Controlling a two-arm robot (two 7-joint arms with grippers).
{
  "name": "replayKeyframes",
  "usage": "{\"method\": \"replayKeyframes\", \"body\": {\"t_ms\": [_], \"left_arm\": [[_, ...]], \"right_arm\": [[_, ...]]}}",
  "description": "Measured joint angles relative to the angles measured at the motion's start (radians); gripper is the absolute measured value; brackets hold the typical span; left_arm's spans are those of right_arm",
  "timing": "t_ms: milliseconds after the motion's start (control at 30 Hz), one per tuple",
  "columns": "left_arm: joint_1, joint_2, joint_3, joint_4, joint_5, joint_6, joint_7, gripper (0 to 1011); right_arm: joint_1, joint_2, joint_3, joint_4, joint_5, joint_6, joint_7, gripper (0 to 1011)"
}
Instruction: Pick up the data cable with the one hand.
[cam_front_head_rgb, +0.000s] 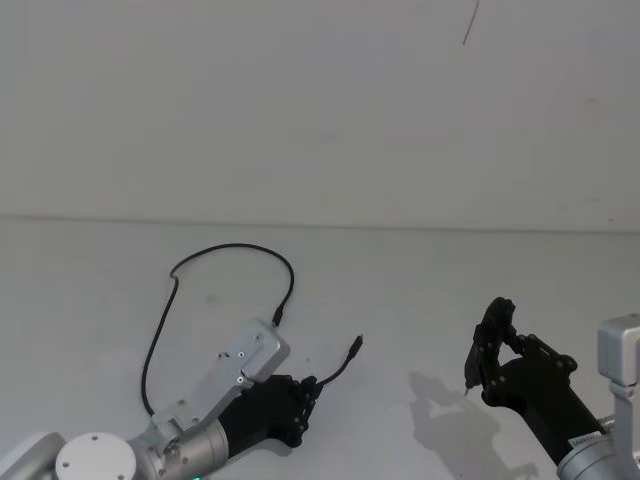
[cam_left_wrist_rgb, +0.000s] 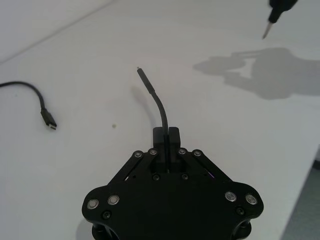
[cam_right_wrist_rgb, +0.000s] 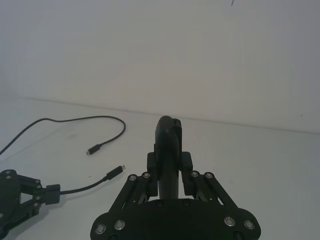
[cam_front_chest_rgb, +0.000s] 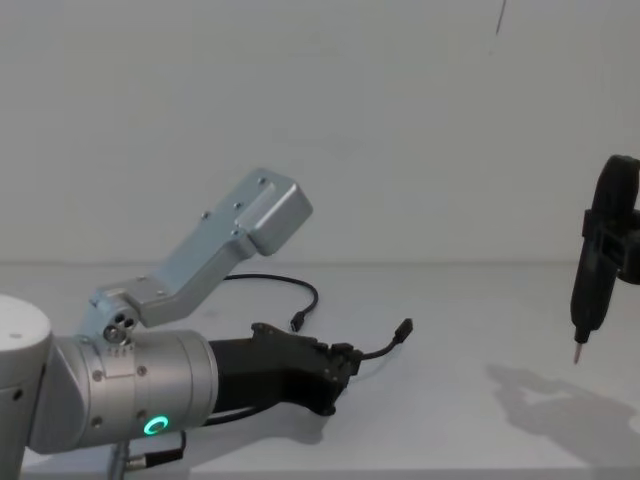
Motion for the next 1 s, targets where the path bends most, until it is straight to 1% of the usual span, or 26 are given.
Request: {"method": "replayKeyframes", "body": {"t_ms": [133, 267, 300, 400, 433, 600, 633, 833, 1000], "left_arm": [[0.000, 0.009, -0.001, -0.015, -0.009, -0.010, -0.026, 50], [-0.002, 0.029, 0.001, -0.042, -0.024, -0.020, -0.070, 49], [-0.002, 0.029, 0.001, -0.042, -0.024, -0.020, -0.070, 49], [-0.002, 0.048, 0.001, -0.065, -0.036, -0.025, -0.102, 50], [-0.001, 0.059, 0.001, -0.079, -0.044, -0.027, -0.121, 49], [0.004, 0.097, -0.001, -0.123, -0.066, -0.031, -0.171, 50], [0.007, 0.110, -0.003, -0.139, -0.072, -0.031, -0.183, 49], [0.016, 0.149, -0.009, -0.185, -0.090, -0.032, -0.217, 49], [0.018, 0.169, -0.011, -0.204, -0.097, -0.030, -0.231, 49]], "right_arm": [[0.000, 0.000, 0.000, 0.000, 0.000, 0.000, 0.000, 269], [0.000, 0.000, 0.000, 0.000, 0.000, 0.000, 0.000, 269], [0.000, 0.000, 0.000, 0.000, 0.000, 0.000, 0.000, 269], [0.000, 0.000, 0.000, 0.000, 0.000, 0.000, 0.000, 269], [0.000, 0.000, 0.000, 0.000, 0.000, 0.000, 0.000, 269], [0.000, 0.000, 0.000, 0.000, 0.000, 0.000, 0.000, 269], [0.000, 0.000, 0.000, 0.000, 0.000, 0.000, 0.000, 269], [0.000, 0.000, 0.000, 0.000, 0.000, 0.000, 0.000, 269], [0.000, 0.000, 0.000, 0.000, 0.000, 0.000, 0.000, 269]]}}
